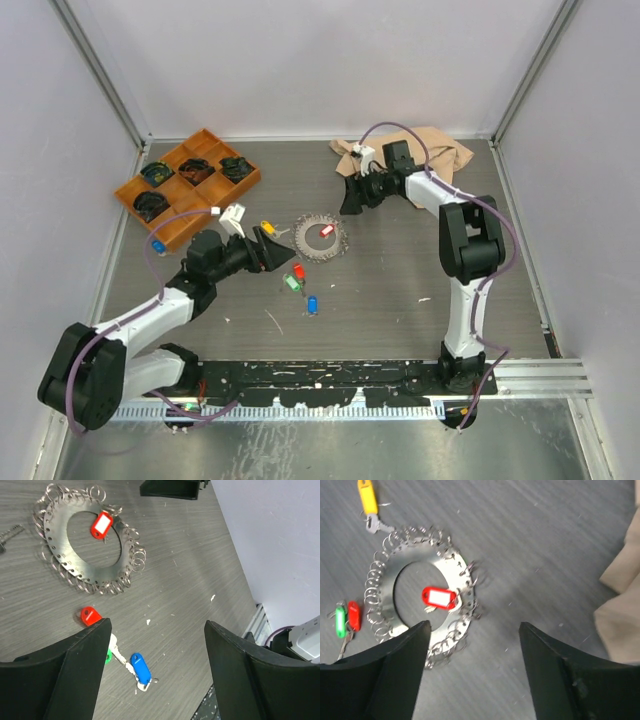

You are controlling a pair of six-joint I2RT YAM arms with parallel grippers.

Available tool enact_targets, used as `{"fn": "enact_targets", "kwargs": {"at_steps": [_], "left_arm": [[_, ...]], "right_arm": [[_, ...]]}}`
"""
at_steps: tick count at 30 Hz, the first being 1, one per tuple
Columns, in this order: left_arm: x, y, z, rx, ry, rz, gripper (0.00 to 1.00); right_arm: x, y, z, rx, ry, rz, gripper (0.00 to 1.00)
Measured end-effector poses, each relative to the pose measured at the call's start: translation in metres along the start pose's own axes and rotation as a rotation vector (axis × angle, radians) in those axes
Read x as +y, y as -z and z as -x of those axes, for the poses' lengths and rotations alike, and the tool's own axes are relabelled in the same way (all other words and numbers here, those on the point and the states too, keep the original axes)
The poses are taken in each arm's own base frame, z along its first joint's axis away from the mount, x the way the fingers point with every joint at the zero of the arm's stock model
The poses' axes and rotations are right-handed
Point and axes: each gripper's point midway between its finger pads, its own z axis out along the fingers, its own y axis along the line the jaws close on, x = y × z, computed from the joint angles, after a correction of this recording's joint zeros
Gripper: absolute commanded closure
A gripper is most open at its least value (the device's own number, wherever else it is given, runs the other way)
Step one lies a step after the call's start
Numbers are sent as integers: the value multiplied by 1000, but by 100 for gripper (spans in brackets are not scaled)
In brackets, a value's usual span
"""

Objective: Remove the keys from the keyring

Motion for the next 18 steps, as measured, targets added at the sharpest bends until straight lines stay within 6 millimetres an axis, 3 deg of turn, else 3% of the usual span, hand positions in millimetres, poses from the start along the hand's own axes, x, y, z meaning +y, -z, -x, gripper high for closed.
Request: {"fn": "enact_targets", "kwargs": {"at_steps": [5,13,18], "left_arm": [[4,-3,6,-31,-34,13,26],[14,-5,6,-32,-53,43,28],[14,-4,6,-31,-67,42,28]], "right_arm": [[-12,-19,10,8,-1,-5,37],[-5,-36,-2,85,50,41,44],[-6,-43,3,93,55,49,51]]}}
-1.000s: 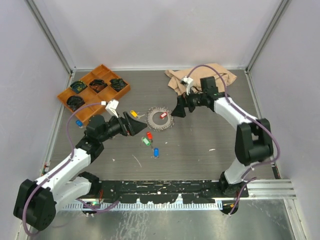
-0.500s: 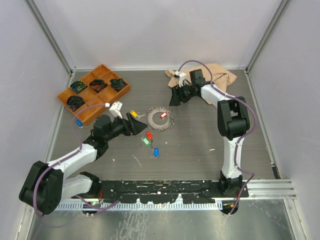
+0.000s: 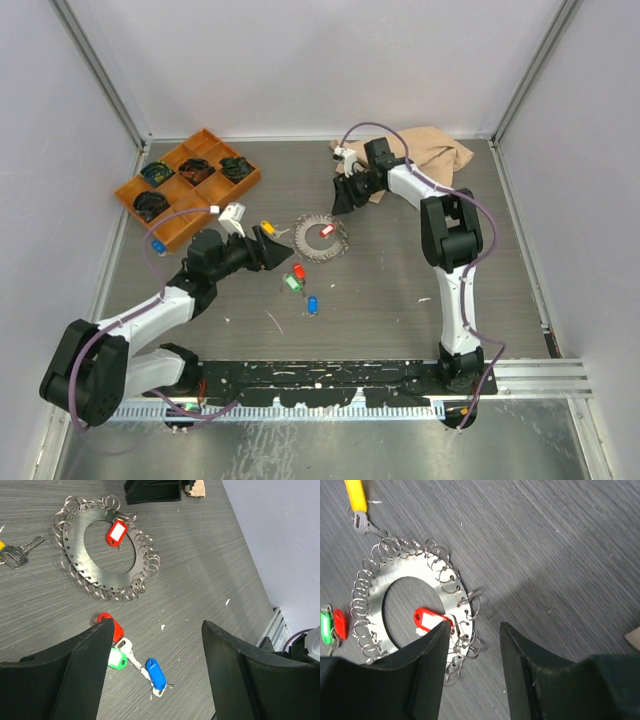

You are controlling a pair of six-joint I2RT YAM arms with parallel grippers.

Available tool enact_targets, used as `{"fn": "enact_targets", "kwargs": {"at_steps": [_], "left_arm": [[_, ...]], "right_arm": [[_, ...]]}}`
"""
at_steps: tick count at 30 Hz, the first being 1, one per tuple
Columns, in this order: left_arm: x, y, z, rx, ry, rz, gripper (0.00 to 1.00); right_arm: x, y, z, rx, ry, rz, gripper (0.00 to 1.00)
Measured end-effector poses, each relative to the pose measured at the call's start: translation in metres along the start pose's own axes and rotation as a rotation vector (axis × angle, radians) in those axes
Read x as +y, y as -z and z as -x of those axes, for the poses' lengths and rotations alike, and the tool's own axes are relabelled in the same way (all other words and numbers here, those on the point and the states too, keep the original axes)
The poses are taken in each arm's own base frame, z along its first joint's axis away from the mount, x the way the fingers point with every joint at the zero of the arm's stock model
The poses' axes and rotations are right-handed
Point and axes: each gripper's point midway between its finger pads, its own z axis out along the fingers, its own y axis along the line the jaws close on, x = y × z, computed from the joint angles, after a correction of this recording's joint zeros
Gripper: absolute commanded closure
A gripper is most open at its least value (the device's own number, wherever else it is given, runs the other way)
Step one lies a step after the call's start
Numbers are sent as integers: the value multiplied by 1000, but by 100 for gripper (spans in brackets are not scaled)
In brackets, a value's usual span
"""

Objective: Remove the keys from the keyring

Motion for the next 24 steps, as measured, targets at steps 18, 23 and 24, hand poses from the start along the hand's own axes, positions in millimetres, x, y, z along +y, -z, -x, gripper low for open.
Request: {"fn": "enact_targets", "kwargs": {"at_steps": [18,23,24], "left_arm": [[-11,12,11,-46,-22,-19,27],[-10,13,10,-43,-20,-17,27],[-11,13,10,-46,-22,-20,27]], "right_arm": [[6,-21,-10,15,-144,86,67],[7,-25,-12,14,-177,99,88],[7,-25,-12,15,-181,99,93]]}}
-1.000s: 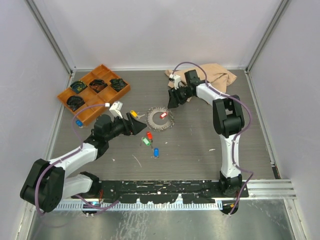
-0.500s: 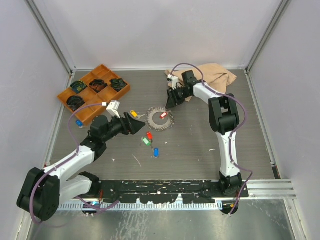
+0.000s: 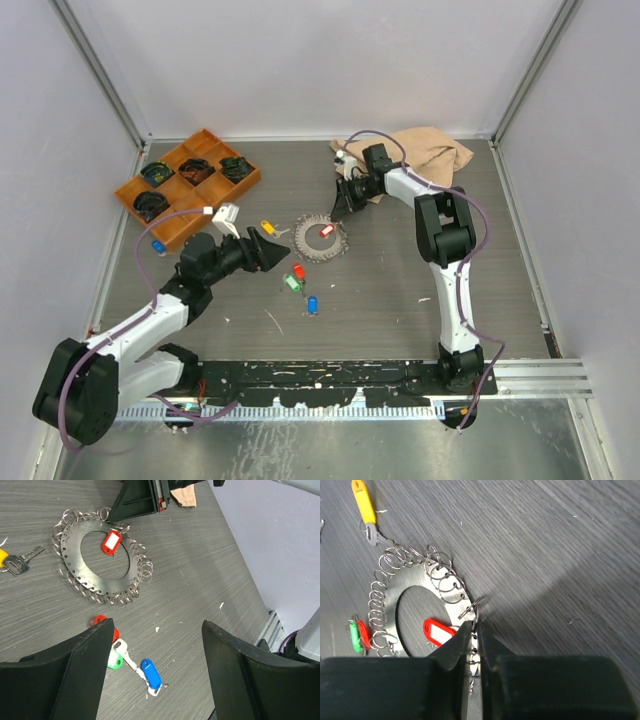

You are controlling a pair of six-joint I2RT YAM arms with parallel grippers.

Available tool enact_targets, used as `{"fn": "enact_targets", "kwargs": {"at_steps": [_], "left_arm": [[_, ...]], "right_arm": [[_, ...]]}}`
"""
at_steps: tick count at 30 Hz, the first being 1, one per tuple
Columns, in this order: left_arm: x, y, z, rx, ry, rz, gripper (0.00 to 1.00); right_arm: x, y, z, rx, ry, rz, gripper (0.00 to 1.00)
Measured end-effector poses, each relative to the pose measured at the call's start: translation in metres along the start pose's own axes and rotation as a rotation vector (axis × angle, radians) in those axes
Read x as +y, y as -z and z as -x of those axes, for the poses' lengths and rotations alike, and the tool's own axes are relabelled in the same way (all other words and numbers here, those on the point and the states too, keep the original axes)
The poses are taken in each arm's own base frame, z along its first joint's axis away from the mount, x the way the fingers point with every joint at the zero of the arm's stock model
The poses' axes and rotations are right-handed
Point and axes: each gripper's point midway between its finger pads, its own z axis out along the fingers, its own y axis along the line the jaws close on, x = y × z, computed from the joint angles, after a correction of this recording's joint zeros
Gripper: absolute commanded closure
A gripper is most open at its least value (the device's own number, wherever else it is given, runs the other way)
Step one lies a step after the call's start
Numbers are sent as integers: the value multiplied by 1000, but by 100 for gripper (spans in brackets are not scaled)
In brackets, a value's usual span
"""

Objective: Remove the keys from the keyring

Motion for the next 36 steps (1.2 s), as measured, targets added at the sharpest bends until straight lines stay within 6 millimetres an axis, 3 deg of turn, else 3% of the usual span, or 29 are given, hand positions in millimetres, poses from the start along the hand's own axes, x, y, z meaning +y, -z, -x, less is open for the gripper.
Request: {"fn": "enact_targets", "kwargs": {"at_steps": [2,7,10,13,18,21,26,29,36], "left_arm": [[-2,1,1,-5,-3,-4,28],[-9,6,5,-15,-11,-28,29],[-18,11,7,-19,-19,-64,31],[-33,20,11,-40,-33,-120,31],[-58,38,21,-111,-51,-217,33],[-74,49,23,-150,-73,-279,35],[-108,57,13,-147,-132,-393,35],[-123,57,2,-132,-179,-434,32],[-152,44,-14,-78,-206,-419,32]], "right_arm": [[1,0,0,-1,-12,5,99],[5,1,2,-14,-16,14,99],[21,13,3,-25,-7,36,99],[49,38,12,-61,37,62,99],[120,96,35,-162,235,88,99],[160,126,39,-213,380,106,99],[197,151,13,-228,516,143,99],[208,161,-11,-230,552,154,99],[228,169,-44,-245,589,226,99]]}}
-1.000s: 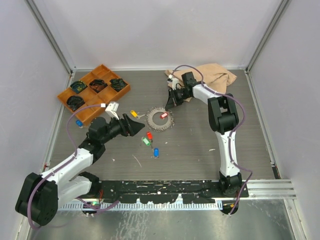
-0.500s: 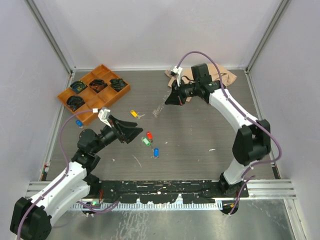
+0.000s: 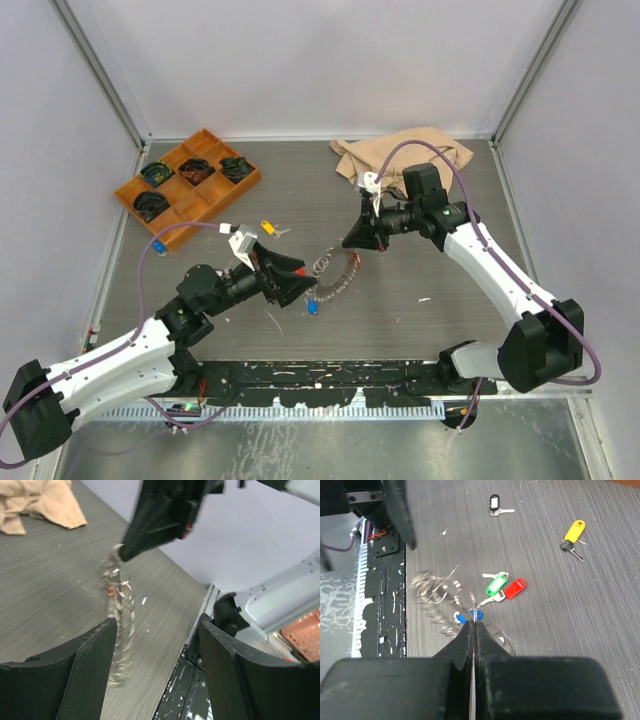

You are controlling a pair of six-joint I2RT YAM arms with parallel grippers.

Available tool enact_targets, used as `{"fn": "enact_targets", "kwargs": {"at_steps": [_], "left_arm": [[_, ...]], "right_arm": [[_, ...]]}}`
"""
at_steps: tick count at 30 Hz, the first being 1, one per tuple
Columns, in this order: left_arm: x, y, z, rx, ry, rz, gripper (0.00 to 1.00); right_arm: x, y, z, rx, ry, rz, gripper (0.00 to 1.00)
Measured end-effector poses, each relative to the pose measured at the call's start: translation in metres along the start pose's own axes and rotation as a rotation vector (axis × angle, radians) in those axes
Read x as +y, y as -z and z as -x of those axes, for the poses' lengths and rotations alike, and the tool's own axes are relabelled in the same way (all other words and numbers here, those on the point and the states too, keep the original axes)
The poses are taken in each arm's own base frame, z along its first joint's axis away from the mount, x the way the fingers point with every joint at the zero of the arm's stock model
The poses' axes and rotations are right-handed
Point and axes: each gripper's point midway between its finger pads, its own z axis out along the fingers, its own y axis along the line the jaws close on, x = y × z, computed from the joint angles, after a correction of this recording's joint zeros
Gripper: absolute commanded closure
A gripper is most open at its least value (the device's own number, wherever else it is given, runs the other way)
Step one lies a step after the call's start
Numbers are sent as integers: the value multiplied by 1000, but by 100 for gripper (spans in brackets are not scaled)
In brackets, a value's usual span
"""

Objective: Remove the keys from the keyring

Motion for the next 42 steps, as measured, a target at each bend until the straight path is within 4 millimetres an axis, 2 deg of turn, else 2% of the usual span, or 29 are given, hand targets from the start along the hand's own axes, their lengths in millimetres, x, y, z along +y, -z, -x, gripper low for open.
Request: {"fn": "enact_targets", "kwargs": {"at_steps": [6,10,14,18,20,23,26,31,34,42], "left_arm": [[15,-1,0,-20,170,121,28],[21,2,-4,11,185,176,24],[16,-2,14,15,112,183,20],[5,-17,30,14,67,159,15],[0,-29,25,46,63,156,13],[-2,-39,8,118,68,205,8],[-2,-45,-4,167,66,273,9],[3,-55,-12,211,54,370,11],[13,-59,-15,230,40,440,12],[41,-57,-20,259,-25,603,33]], "right_arm": [[16,7,2,-31,68,15,99],[18,6,4,-50,77,12,99],[17,3,6,-68,51,5,99],[13,1,6,-82,9,-14,99],[11,0,6,-89,-14,-24,99],[9,-1,8,-98,-47,-39,99],[8,-4,12,-110,-69,-52,99],[10,-11,16,-120,-89,-64,99],[11,-14,18,-128,-112,-66,99],[12,-19,22,-150,-165,-50,99]]}}
